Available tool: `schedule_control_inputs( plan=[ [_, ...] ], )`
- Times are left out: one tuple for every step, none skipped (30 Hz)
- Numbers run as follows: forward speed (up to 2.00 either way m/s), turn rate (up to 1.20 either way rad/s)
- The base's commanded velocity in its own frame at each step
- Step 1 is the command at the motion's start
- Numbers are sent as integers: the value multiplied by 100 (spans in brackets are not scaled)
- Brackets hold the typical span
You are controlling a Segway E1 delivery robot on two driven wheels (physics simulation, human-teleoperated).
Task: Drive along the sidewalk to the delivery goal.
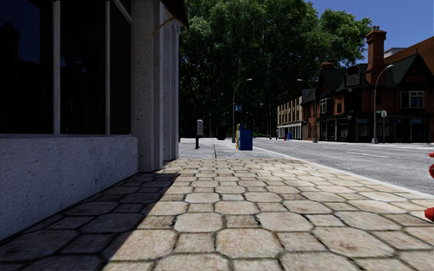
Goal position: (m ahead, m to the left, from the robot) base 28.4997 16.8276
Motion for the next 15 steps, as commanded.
schedule_control_inputs(
  plan=[
    [200, 0],
    [200, 0],
    [200, 0],
    [200, 0],
    [200, 0],
    [200, 0],
    [200, 0],
    [200, 0],
    [200, 0],
    [200, 0],
    [200, 0],
    [200, 0],
    [200, 0],
    [200, 0],
    [200, 0]
  ],
)
